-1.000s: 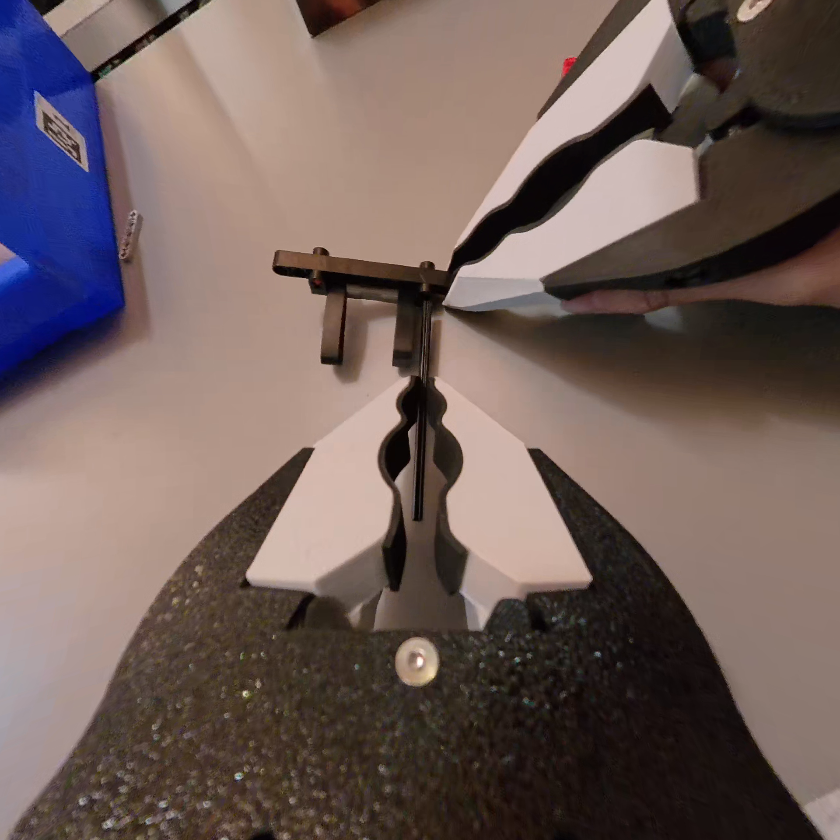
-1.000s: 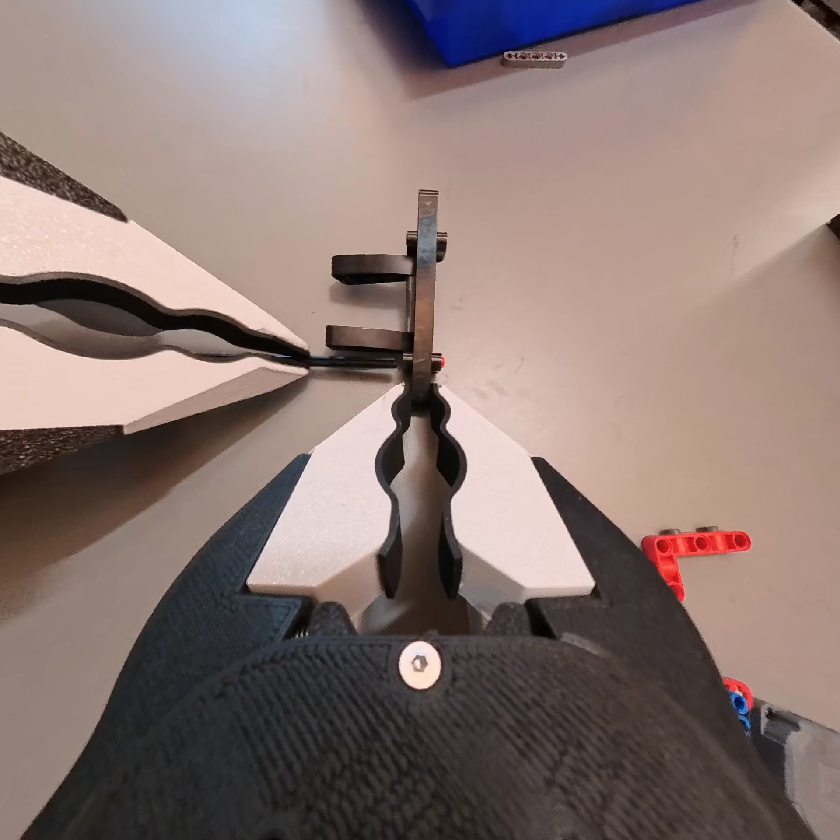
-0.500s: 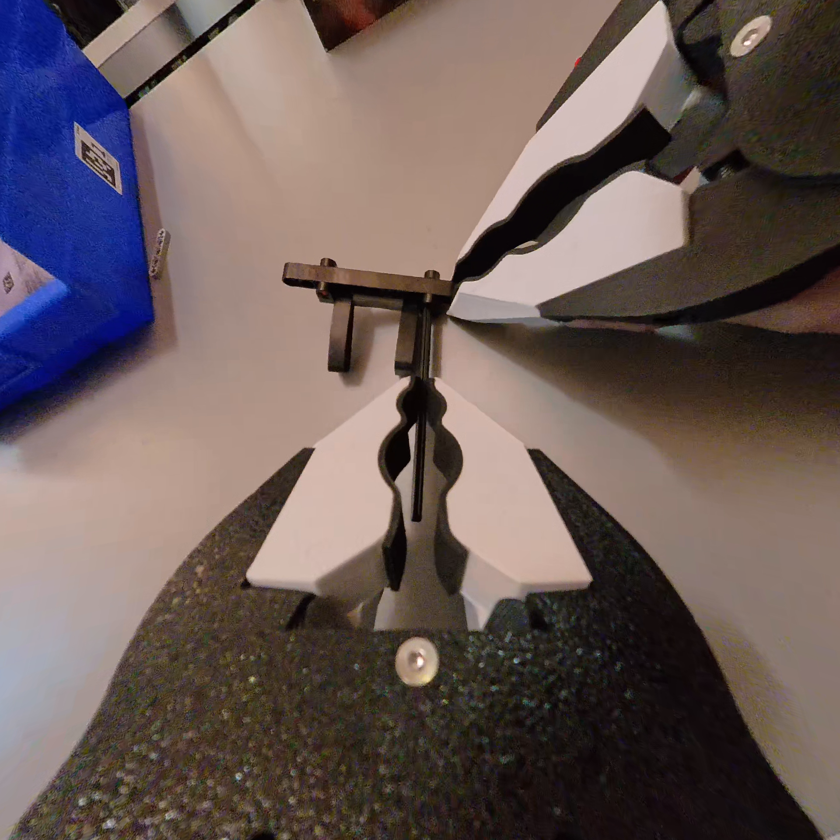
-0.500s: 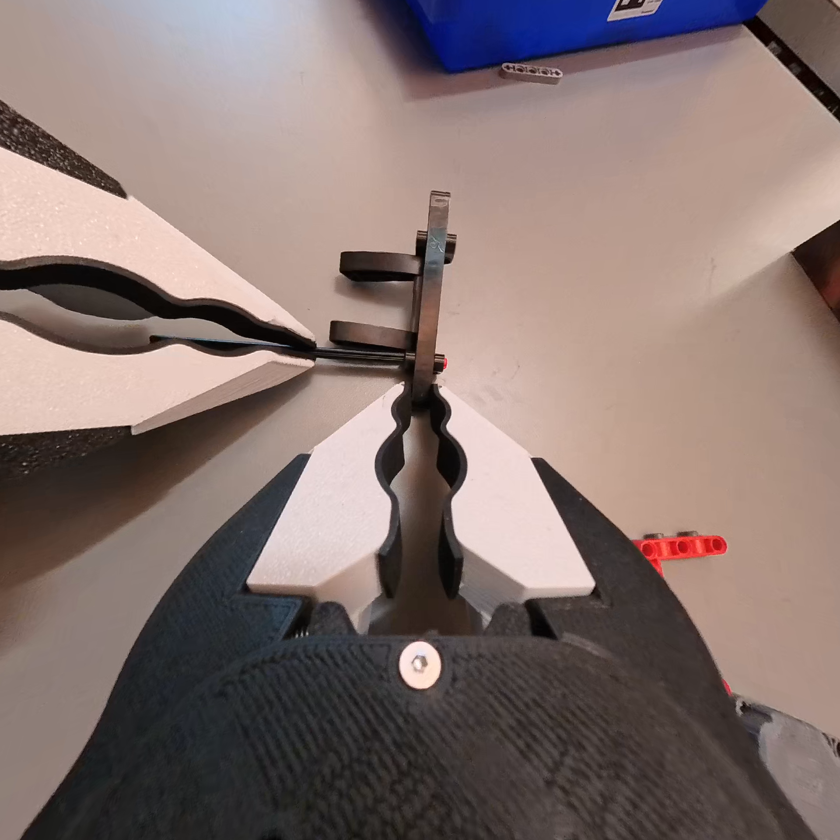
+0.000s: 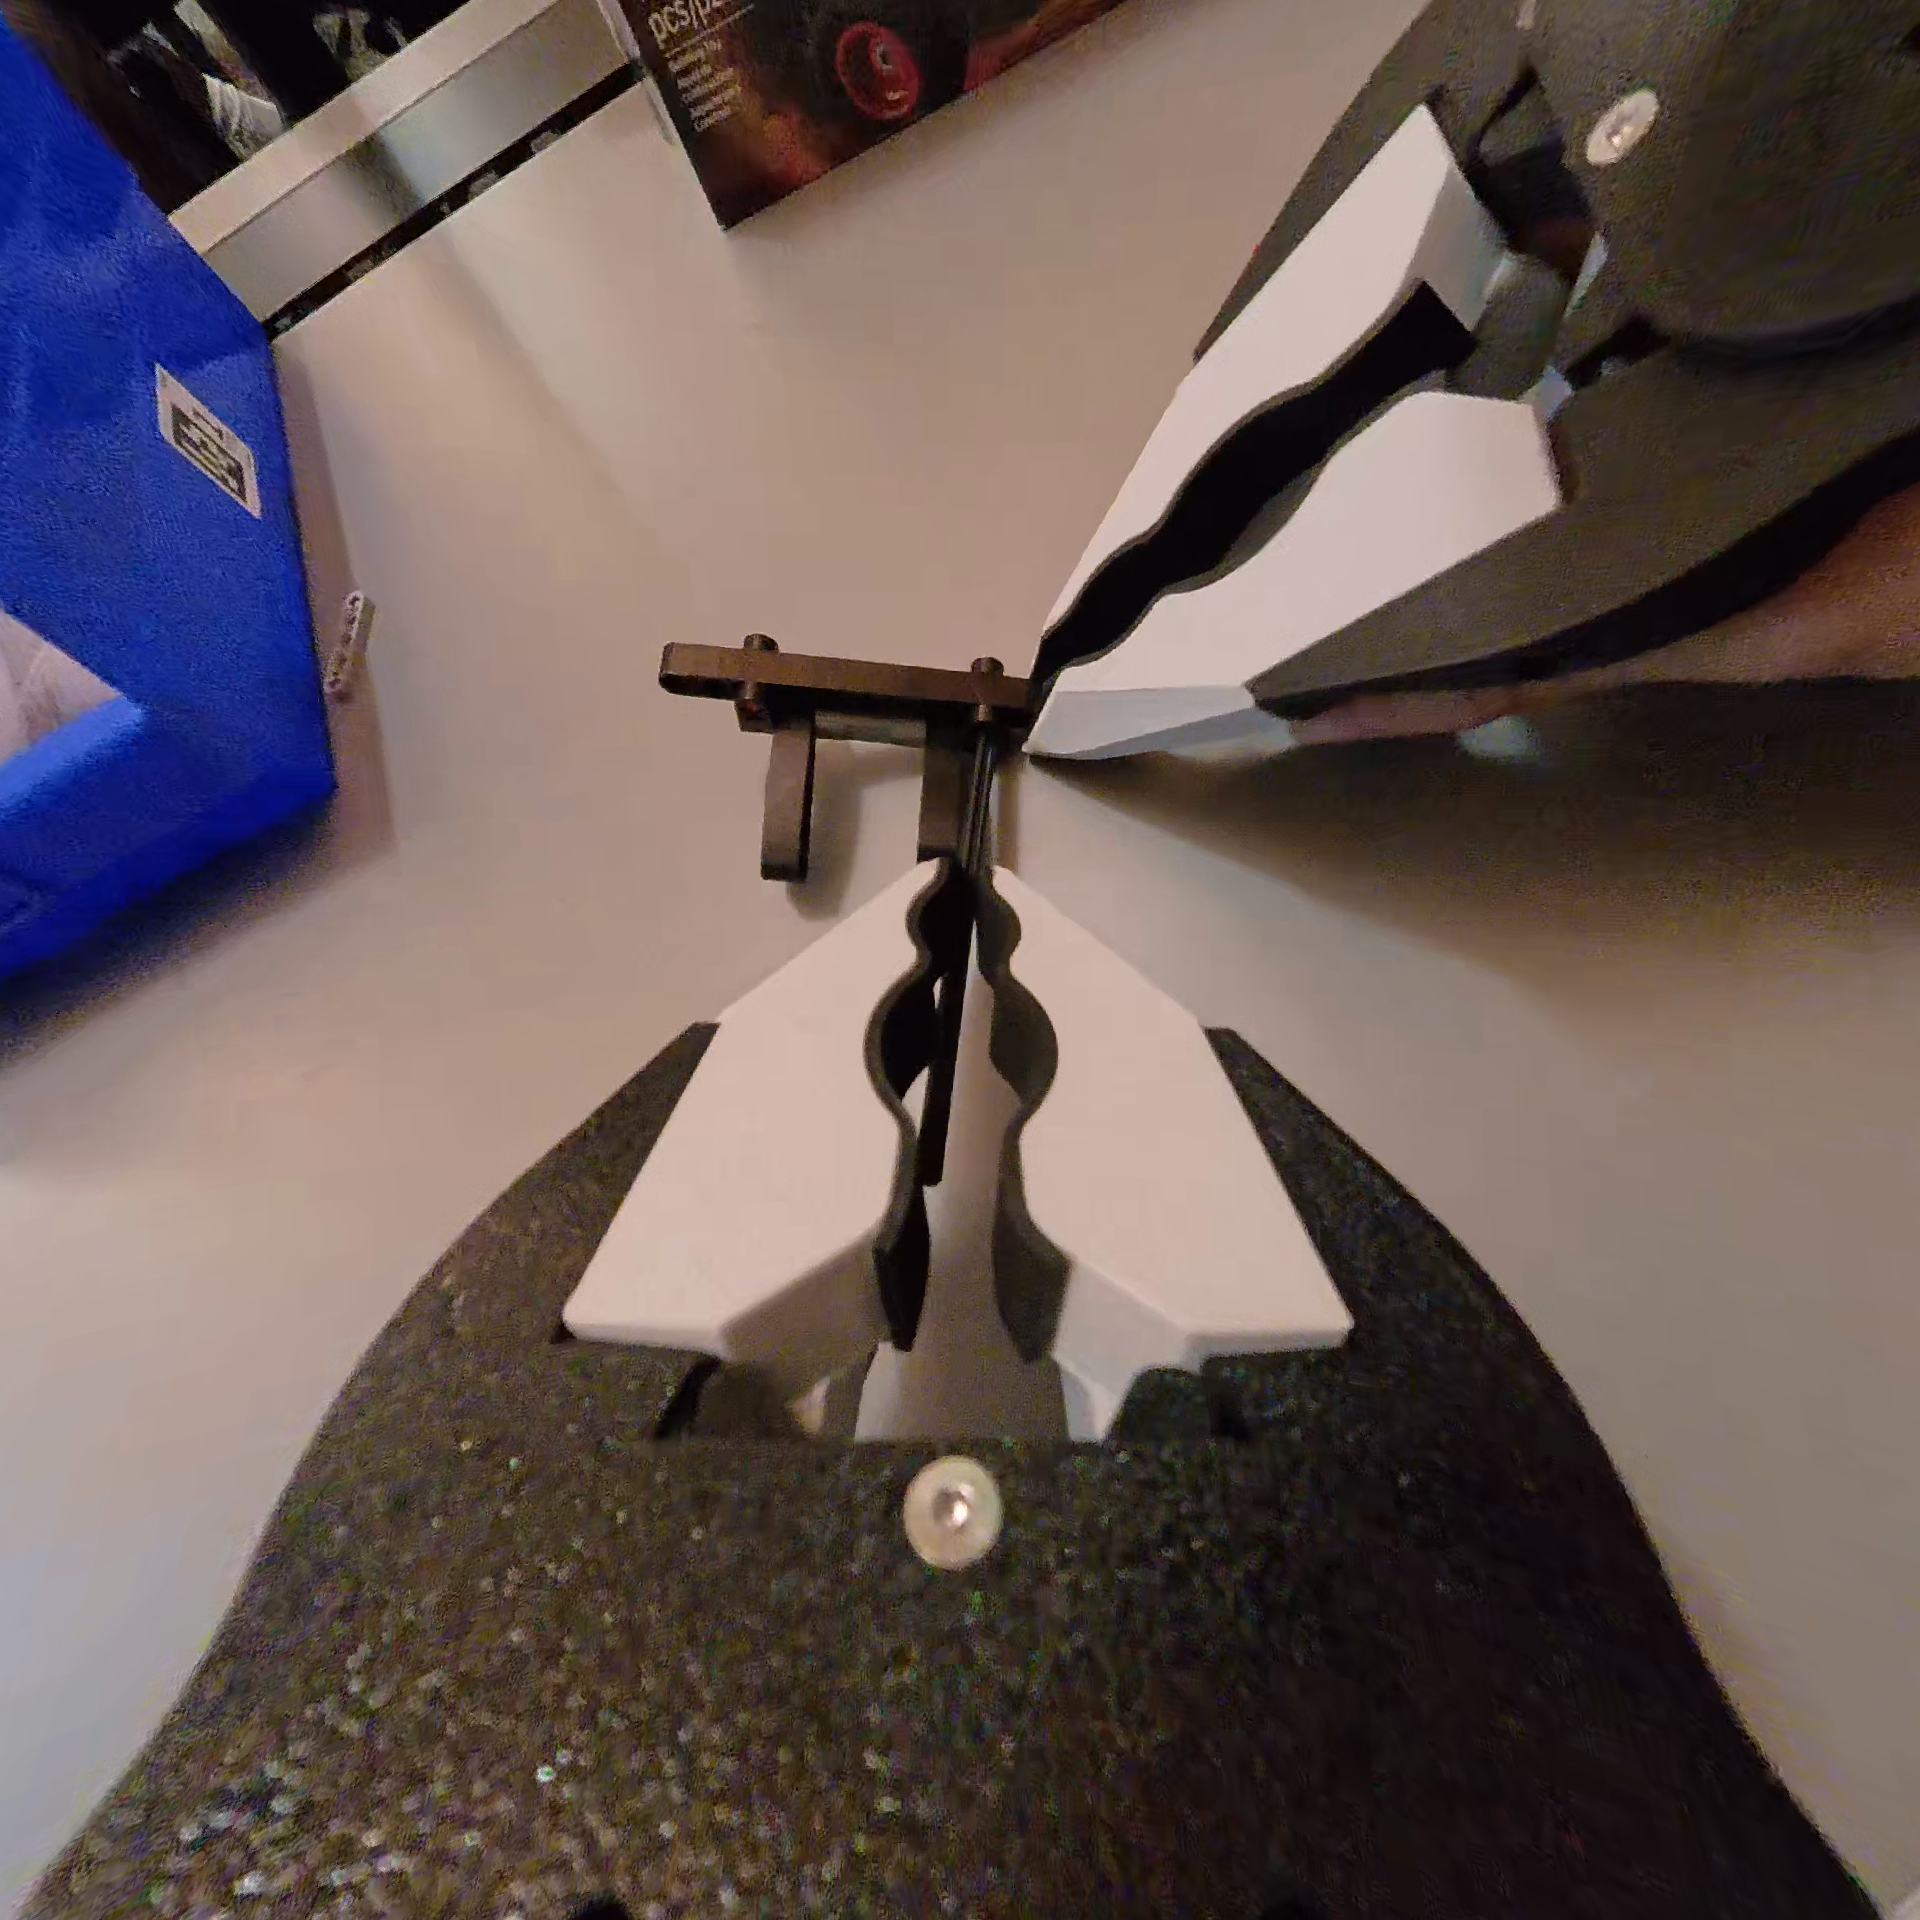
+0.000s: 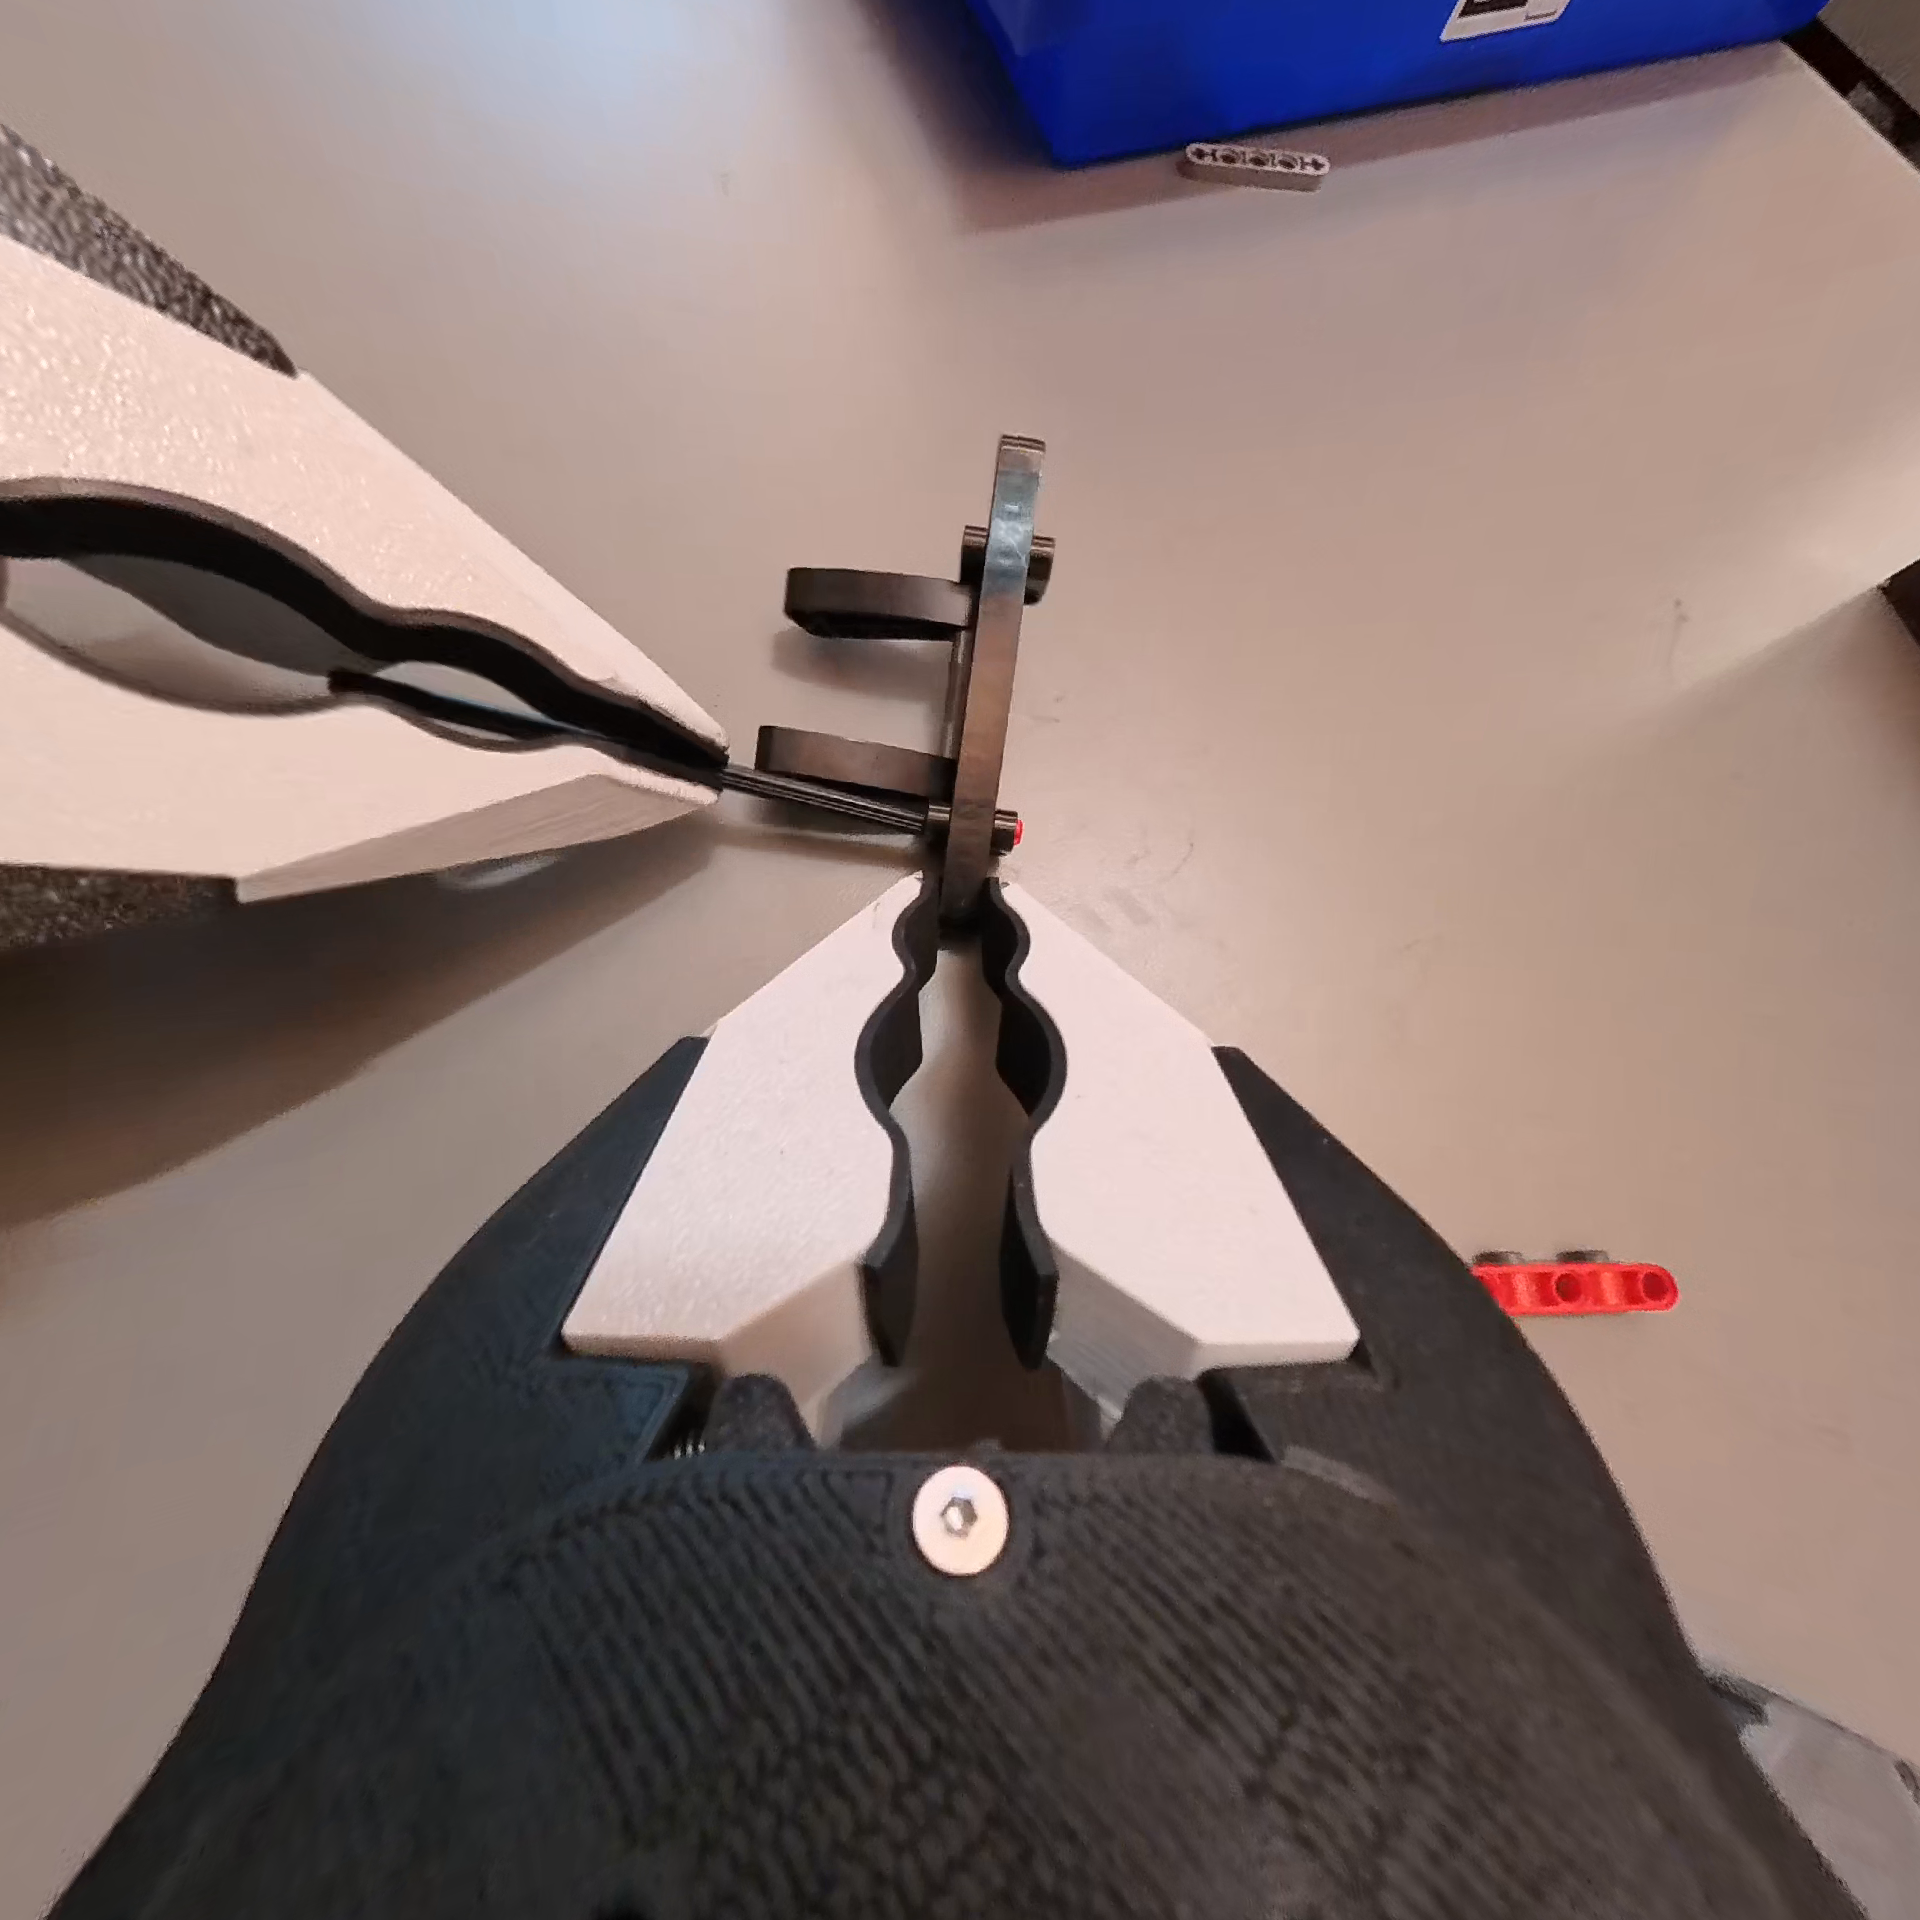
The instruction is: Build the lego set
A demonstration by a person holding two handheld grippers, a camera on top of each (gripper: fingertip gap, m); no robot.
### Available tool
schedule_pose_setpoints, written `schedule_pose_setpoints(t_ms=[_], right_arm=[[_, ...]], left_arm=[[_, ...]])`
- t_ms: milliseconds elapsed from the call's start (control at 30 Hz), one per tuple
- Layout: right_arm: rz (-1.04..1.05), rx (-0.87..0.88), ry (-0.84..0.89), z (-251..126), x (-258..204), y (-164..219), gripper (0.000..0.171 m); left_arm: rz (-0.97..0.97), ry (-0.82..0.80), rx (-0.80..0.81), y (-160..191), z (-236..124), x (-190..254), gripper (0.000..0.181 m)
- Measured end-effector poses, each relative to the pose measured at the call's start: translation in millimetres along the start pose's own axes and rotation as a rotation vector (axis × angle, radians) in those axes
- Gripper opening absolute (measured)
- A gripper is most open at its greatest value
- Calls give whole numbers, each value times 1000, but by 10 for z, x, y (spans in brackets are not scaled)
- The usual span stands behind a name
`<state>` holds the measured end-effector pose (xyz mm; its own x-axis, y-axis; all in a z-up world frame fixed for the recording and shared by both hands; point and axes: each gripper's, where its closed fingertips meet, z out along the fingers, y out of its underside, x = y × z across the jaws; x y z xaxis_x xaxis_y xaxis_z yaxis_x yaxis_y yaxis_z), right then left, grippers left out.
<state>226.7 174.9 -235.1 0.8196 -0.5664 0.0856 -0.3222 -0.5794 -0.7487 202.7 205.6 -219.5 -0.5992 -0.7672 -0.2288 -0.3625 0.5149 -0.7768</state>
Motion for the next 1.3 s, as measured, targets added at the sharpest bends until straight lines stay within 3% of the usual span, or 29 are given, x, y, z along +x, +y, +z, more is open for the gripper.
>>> schedule_pose_setpoints(t_ms=[100,333,467,500,567,600,833,900,967,1300], right_arm=[[5,-1,9,5,4,-3,8],[-1,2,14,5,-4,-9,7],[-38,7,23,-9,-14,-10,7],[-61,12,22,-27,-18,-4,11],[-109,56,23,-132,-25,-53,39],[-145,101,15,-209,-49,-116,43],[-664,263,-87,-385,-515,-169,37],[-782,296,-6,-382,-541,-211,31],[-871,299,105,-376,-482,-264,13],[-996,251,151,-318,-496,-219,2]], left_arm=[[-88,27,-2,-3,7,-10,0],[-28,66,-89,149,15,113,1],[-57,112,-40,95,-42,129,1],[-58,126,-19,71,-74,133,1],[-49,147,-7,70,-140,131,1],[-37,157,3,73,-171,128,1],[-41,296,93,-21,-364,189,1],[-57,325,103,-49,-402,197,1],[-68,350,114,-72,-423,214,1],[-37,348,144,-80,-442,210,1]])
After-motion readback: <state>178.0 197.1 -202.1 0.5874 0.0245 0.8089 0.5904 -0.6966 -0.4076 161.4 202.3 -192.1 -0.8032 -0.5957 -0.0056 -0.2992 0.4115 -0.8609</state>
